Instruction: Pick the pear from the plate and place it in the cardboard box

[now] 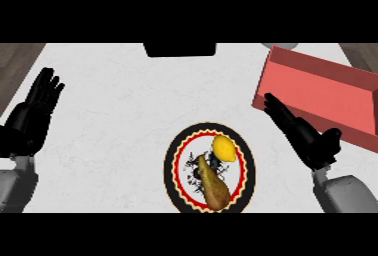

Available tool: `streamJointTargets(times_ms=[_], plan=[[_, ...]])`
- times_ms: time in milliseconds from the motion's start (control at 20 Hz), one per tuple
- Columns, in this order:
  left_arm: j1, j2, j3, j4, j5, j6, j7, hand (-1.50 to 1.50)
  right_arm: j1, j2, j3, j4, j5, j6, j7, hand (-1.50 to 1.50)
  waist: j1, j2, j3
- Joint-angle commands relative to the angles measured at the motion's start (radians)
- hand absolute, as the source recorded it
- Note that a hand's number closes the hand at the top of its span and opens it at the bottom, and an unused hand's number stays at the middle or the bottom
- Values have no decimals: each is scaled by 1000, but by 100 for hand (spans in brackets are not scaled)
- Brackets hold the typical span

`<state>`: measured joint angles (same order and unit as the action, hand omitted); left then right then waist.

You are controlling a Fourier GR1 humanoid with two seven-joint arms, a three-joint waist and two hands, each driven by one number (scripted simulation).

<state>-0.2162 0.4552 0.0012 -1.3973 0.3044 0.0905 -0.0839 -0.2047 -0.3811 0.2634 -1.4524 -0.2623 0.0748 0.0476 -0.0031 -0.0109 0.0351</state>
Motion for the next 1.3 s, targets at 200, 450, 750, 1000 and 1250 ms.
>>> streamJointTargets(times_ms=[200,450,750,1000,1250], plan=[[121,-55,-20,70,-82,138,47,0,7,27,81,-284,333,-282,-125,150,-35,-13,-39],[175,-96,-26,95,-69,159,66,0,139,-20,90,-254,663,-558,-44,150,-58,-10,-38],[166,-160,-78,50,-108,218,89,0,343,-31,250,-456,1076,-706,54,-150,-47,-7,-39],[206,-166,-80,62,-126,224,64,0,497,-76,293,-656,1316,-509,336,-150,-35,-1,-40],[134,-143,-64,100,-126,195,80,0,496,27,433,-796,1495,-222,589,-150,-14,8,-40]])
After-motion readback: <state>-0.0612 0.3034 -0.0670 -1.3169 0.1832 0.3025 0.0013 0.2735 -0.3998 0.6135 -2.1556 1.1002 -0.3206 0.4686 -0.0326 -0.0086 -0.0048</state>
